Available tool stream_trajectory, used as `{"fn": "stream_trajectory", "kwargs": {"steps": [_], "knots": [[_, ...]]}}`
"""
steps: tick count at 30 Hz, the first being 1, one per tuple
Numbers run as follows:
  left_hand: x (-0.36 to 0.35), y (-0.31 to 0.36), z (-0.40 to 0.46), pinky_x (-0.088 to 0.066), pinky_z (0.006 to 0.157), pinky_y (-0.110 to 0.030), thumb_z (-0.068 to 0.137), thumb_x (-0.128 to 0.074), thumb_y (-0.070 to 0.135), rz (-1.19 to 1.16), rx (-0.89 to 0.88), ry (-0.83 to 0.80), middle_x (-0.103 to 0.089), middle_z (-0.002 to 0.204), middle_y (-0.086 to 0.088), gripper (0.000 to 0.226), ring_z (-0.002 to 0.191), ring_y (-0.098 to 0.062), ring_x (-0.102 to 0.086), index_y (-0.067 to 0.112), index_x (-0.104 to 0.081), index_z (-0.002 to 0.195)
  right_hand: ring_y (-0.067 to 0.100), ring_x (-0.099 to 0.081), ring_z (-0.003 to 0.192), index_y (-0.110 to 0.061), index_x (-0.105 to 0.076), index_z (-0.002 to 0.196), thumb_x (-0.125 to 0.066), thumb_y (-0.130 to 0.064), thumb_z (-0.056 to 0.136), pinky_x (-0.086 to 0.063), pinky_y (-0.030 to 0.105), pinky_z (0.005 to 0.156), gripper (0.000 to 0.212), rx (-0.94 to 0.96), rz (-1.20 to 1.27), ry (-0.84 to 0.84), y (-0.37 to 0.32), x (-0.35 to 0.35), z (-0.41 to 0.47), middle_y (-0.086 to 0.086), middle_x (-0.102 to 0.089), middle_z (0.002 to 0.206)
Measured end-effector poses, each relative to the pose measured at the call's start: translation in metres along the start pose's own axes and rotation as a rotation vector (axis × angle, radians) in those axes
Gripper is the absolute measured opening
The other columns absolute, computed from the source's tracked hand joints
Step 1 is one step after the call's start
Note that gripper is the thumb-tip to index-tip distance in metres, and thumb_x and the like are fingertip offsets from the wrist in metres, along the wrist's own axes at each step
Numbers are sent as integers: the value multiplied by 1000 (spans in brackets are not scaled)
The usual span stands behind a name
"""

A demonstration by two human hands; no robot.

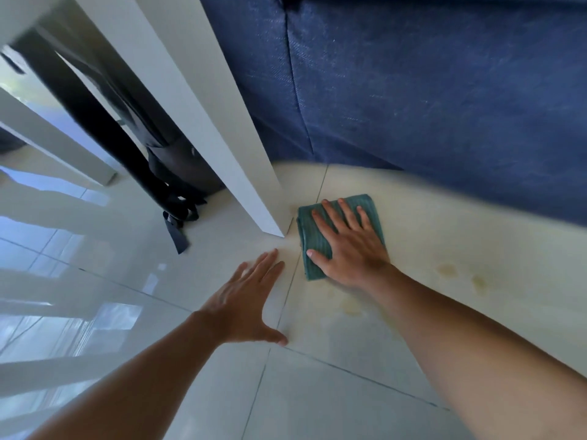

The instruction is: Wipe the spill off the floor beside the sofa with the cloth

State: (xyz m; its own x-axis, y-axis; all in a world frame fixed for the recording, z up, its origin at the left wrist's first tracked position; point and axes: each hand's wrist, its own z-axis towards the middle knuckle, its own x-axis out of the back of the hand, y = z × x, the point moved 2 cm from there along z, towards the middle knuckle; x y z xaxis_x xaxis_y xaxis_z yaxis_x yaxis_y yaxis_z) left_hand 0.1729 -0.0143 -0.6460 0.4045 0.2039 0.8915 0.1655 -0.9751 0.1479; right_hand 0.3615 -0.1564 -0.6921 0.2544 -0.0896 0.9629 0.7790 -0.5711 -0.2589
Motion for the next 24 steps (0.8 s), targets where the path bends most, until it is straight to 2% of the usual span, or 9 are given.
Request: {"fn": "stream_trajectory", "kwargs": {"steps": [8, 16, 20, 24], "knots": [[-3, -8, -8, 6, 122, -37, 47, -55, 96, 14, 10, -60, 26, 162, -3, 149, 149, -16, 20, 20, 13, 155, 26, 7, 158, -28, -11, 163, -23, -72, 90, 3, 53, 126, 86, -4, 48, 6, -40, -16, -42, -1, -4, 173], [2, 1, 0, 7, 120, -48, 43, -75, 84, -3, 1, -145, 32, 159, -6, 157, 144, -22, 29, 26, 23, 152, 24, 9, 158, -27, -12, 163, -28, -71, 92, 3, 52, 127, 85, -23, 78, 20, -54, -25, -82, -1, -3, 173], [4, 8, 4, 9, 117, -51, 47, -78, 79, 32, 8, -188, 32, 160, -7, 156, 144, -25, 30, 25, 23, 152, 24, 7, 159, -26, -13, 163, -31, -69, 93, -1, 53, 127, 85, -61, 96, 30, -53, -27, -106, -1, -3, 173], [12, 28, 13, 2, 121, -54, 51, -79, 76, 37, -32, -188, 27, 162, -5, 149, 148, -24, 23, 27, 17, 154, 22, 8, 159, -27, -13, 163, -30, -68, 93, 0, 51, 127, 84, -79, 110, 17, -46, -24, -124, -2, -2, 173]]}}
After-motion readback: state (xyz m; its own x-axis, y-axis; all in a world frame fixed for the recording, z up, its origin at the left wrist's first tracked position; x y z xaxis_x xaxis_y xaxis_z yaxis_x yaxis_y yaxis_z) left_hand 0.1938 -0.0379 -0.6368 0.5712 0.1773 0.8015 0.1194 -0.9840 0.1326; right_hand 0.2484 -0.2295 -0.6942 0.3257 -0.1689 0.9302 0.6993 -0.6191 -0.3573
